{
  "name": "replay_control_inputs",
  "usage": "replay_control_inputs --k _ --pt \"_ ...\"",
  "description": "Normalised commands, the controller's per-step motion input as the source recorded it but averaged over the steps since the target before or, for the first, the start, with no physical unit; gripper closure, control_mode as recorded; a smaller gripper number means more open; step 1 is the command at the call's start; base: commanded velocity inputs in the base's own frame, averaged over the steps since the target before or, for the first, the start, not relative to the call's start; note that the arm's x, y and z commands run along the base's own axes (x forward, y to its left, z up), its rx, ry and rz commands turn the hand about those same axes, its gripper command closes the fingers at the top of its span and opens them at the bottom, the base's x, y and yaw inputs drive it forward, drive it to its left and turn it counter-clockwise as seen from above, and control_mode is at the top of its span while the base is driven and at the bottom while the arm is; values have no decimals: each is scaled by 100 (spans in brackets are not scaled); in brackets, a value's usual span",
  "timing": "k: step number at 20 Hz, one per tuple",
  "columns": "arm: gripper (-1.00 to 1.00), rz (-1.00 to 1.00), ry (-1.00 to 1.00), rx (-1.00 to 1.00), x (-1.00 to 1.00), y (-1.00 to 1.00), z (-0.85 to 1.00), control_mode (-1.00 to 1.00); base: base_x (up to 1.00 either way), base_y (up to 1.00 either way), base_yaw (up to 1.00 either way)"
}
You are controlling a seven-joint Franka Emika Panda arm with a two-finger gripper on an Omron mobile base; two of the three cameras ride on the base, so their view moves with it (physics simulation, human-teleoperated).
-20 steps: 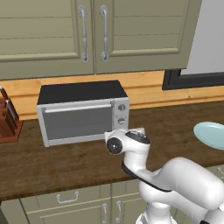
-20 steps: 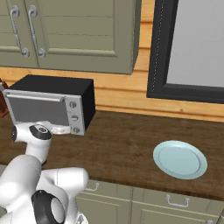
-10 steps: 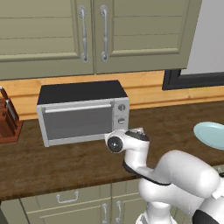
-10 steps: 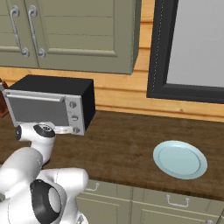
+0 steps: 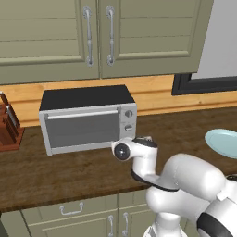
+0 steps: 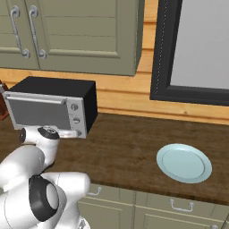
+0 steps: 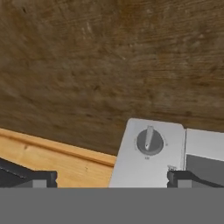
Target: Pick up the kebab skewer and baguette bread, and place them inside the toaster oven. Close the toaster oven door and start by setting the timer.
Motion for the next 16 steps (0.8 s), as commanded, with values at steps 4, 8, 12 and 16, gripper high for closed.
replay_control_inputs --k 4,8,12,16 --pt "-100 0 0 9 10 0 -38 -100 0 0 0" --pt "-100 0 -5 6 2 -1 -58 -100 0 0 0" --pt "-100 0 -11 2 3 -14 -41 -100 0 0 0" --pt "-100 0 -11 0 6 -18 -18 -100 0 0 0"
